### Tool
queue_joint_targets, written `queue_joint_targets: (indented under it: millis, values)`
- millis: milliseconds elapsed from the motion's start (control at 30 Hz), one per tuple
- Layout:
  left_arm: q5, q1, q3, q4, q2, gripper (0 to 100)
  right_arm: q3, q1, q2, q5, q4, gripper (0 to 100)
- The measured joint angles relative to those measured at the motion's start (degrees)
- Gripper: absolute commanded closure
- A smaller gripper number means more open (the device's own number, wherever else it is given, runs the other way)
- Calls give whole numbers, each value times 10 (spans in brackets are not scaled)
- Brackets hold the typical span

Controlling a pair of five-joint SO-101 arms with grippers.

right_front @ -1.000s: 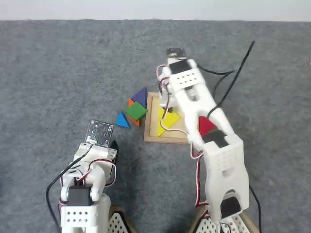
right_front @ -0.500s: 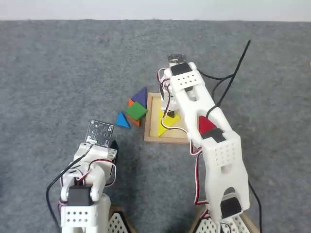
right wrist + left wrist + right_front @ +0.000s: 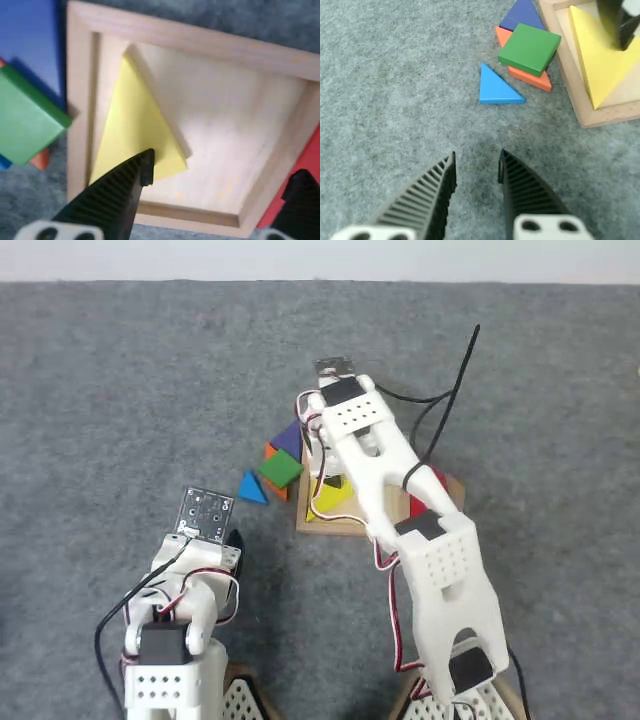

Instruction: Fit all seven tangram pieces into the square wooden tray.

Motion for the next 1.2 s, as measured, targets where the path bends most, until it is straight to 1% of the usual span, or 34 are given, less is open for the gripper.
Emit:
queue_joint_targets:
  millis: [133,367,600,800,1000,1200]
  values:
    - [0,0,0,0,0,861,-16,-11,4,3,0,579]
    - [0,0,0,0,0,861,-28,-18,9,51,-5,578]
    - [0,0,0,0,0,861,-36,-19,0,58,-1,578]
    - [0,0,0,0,0,861,-36,26,-67,58,40,578]
    - [0,0,0,0,0,861,-36,76,-73,58,66,578]
    - [0,0,0,0,0,861,-37,76,1,58,59,578]
